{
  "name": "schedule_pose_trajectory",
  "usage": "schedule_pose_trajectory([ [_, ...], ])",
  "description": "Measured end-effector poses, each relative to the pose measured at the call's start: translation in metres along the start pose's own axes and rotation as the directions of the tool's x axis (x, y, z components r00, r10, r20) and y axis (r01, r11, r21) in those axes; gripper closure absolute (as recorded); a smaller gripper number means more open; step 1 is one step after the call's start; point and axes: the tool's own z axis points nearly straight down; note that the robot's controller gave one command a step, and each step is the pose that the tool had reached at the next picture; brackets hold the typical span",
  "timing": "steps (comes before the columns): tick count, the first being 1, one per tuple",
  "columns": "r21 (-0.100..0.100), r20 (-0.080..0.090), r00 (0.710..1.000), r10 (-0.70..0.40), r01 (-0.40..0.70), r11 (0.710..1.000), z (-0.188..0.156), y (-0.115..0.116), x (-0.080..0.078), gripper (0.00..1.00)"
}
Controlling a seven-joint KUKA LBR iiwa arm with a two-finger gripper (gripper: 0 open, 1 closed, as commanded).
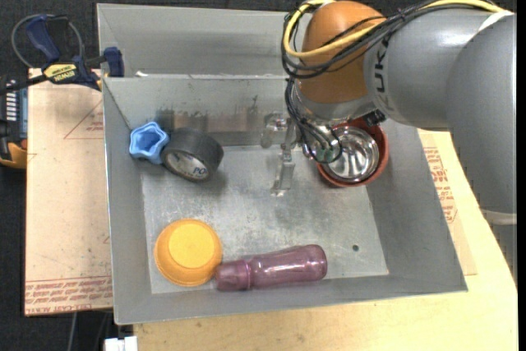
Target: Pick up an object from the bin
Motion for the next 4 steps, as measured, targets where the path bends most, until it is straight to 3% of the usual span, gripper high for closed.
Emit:
schedule_pose_trajectory([
  [1, 0.0, 0.007, 1.0, 0.001, -0.001, 1.0, -0.005, 0.0, -0.002, 0.0],
  [2, -0.004, 0.005, 0.993, 0.119, -0.119, 0.993, 0.055, 0.087, -0.01, 0.0],
  [3, -0.002, 0.014, 0.995, 0.101, -0.101, 0.995, 0.006, 0.088, -0.011, 0.0],
  [4, -0.006, 0.007, 0.935, 0.354, -0.354, 0.935, 0.024, 0.147, 0.004, 0.0],
])
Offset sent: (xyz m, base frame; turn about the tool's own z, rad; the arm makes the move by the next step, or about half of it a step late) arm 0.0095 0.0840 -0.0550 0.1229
